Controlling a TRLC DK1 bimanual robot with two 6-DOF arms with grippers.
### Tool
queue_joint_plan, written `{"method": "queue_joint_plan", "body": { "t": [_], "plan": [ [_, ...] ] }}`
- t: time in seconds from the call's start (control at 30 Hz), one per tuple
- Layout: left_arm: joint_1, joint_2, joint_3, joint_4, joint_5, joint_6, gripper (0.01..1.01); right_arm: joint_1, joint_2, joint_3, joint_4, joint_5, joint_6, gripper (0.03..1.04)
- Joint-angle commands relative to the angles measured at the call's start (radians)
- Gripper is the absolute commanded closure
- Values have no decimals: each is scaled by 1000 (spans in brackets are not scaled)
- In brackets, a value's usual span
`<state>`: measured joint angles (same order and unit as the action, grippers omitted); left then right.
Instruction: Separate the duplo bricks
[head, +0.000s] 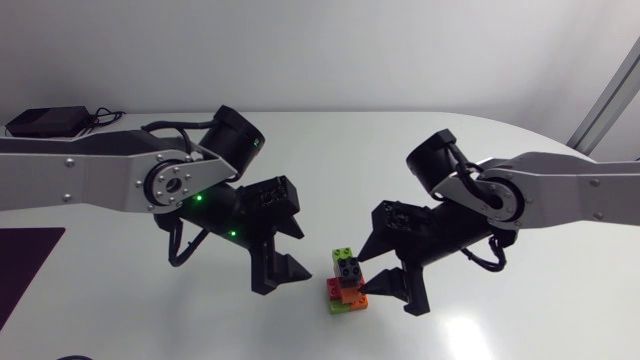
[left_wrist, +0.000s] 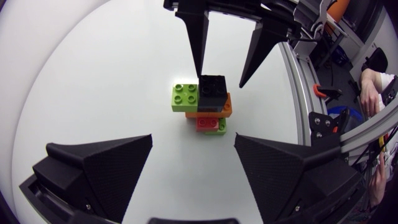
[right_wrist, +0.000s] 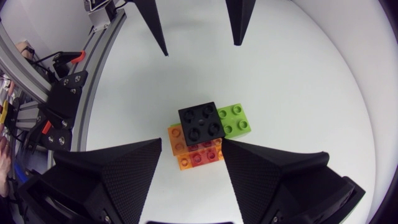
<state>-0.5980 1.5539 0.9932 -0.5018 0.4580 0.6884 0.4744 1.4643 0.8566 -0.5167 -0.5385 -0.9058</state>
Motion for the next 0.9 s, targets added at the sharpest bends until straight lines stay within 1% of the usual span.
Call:
{"method": "queue_joint_plan", "body": {
  "t": [0.0, 0.27, 0.67, 0.8, 0.87],
  "plan": [
    [-9, 31, 39, -9, 10, 25, 105, 9, 18, 38, 6, 5, -16, 362],
    [-11, 41, 41, -9, 10, 26, 105, 26, 44, 79, 1, 3, -33, 361],
    [-9, 64, 53, -9, 10, 33, 105, 55, 93, 68, -28, 5, -74, 369],
    [-11, 72, 58, -9, 10, 34, 105, 55, 97, 64, -32, 3, -93, 670],
    [-11, 75, 61, -4, 10, 33, 105, 55, 97, 59, -32, 3, -96, 769]
  ]
}}
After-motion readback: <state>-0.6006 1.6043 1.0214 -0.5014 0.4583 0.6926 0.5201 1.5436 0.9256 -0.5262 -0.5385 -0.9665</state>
